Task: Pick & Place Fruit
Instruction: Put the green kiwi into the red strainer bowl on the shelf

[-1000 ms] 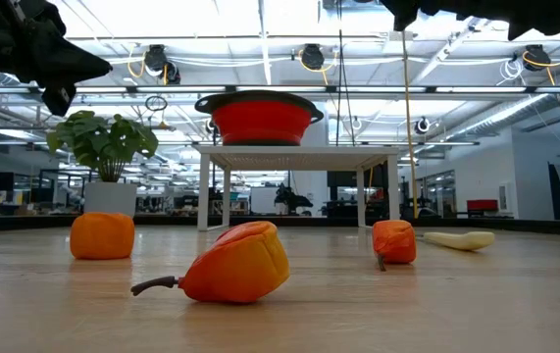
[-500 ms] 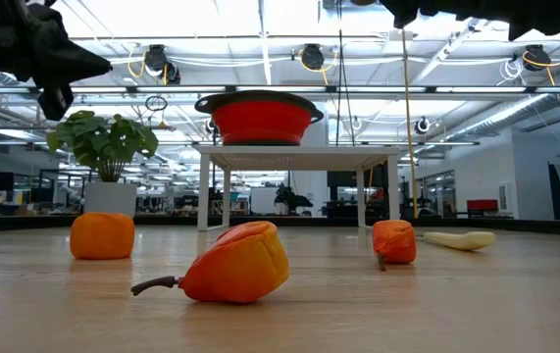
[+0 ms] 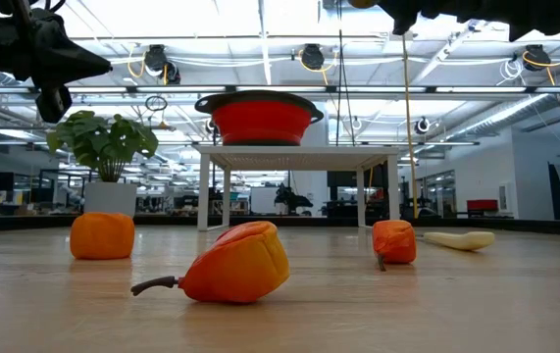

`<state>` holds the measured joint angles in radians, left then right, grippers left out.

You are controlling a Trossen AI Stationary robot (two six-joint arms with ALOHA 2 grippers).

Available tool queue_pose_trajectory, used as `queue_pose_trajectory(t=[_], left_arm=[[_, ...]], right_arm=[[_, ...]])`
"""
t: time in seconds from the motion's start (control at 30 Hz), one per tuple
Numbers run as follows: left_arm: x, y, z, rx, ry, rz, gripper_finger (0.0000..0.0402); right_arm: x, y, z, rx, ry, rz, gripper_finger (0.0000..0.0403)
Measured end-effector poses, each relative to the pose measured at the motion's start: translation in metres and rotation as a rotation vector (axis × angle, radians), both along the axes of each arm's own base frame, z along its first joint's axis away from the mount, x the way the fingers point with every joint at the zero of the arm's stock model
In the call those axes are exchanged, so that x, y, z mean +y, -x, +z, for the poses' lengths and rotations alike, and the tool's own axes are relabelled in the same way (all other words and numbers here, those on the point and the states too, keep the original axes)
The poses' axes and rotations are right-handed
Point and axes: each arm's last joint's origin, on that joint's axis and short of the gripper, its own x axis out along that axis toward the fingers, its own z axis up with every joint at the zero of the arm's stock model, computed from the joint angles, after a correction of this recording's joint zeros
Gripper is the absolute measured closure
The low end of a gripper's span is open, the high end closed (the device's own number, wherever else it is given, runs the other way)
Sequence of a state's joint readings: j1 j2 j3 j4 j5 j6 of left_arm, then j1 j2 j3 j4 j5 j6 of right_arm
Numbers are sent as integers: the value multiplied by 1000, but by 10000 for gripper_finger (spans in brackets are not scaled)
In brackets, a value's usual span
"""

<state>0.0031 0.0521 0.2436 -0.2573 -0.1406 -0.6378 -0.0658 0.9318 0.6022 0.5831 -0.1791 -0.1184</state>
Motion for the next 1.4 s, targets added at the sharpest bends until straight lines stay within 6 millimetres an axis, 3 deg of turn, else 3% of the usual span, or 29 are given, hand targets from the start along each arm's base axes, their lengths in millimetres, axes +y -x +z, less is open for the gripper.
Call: queue_pose_trajectory(t=[0.33, 0.57, 0.93, 1.13, 1.4], left_arm=[[1, 0, 5, -57, 29, 40, 380], [1, -13, 23, -212, 15, 46, 380], [1, -73, 41, -145, -29, 40, 381], [0, -108, 67, -81, -105, 30, 380], [0, -152, 97, 97, -233, 12, 380]], right_arm=[[-2, -2, -2, 11, -39, -55, 205], [-4, -20, -21, 108, -43, -103, 209], [-8, -64, -35, 277, -51, -151, 210], [-11, -77, -33, 413, -46, -247, 210], [-9, -90, -25, 427, -24, -377, 211]])
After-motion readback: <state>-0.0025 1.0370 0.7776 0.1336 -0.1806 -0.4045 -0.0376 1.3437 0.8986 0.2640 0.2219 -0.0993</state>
